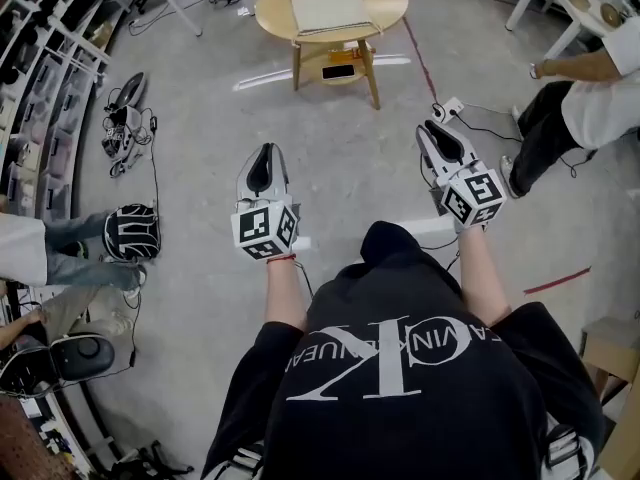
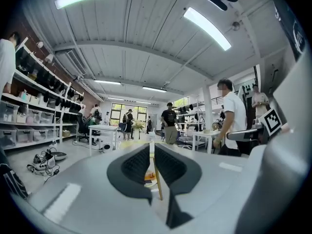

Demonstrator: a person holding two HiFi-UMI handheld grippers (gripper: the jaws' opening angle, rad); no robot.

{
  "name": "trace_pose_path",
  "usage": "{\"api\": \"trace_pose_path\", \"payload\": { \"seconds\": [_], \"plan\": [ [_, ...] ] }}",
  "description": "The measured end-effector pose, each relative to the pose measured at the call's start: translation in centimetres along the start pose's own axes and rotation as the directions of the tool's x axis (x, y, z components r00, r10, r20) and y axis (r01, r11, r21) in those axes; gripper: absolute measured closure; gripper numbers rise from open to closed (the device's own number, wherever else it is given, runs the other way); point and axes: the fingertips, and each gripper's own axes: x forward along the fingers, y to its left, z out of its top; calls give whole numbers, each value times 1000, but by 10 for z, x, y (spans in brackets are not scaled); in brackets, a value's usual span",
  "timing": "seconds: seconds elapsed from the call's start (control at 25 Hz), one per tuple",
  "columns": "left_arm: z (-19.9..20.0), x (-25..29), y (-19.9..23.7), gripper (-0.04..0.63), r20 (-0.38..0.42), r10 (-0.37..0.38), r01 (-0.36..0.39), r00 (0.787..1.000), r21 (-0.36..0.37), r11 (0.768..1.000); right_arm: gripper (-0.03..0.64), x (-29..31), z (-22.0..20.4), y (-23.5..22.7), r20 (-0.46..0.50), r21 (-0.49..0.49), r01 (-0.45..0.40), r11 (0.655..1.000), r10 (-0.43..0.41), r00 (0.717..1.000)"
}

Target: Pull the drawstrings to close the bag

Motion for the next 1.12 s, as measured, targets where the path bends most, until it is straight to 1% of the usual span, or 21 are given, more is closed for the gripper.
{"api": "trace_pose_path", "payload": {
  "seconds": [0.08,0.12,0.16,0.2,0.4,0.6,0.72,0.92,1.12],
  "plan": [
    [0,5,-2,577,1,-16,16,1000,-5,1000,578,0,1,-6,3,17,16,1000,-16,1000],
    [-1,9,-3,559,0,-26,26,1000,-10,1000,568,1,1,-9,5,27,22,999,-22,1000],
    [-2,13,-4,503,-1,-34,34,999,-15,999,525,2,1,-14,6,36,25,999,-25,1000],
    [-4,19,-5,468,-3,-41,41,999,-21,999,508,5,1,-18,7,41,26,999,-27,1000],
    [-13,46,3,449,-13,-50,50,999,-26,998,505,30,-3,-34,12,58,24,998,-25,1000],
    [-10,85,27,443,-11,-32,32,999,-39,999,505,78,-2,-52,10,66,11,998,-12,1000],
    [-8,116,33,443,-12,-30,30,999,-44,999,505,107,0,-68,7,67,-8,998,7,1000],
    [-16,175,38,443,-48,-46,44,998,-48,998,505,152,-11,-104,-32,85,-19,996,22,999],
    [-13,233,44,442,-55,-42,39,998,-53,998,505,196,-16,-144,-66,92,-34,995,40,997]
  ]
}}
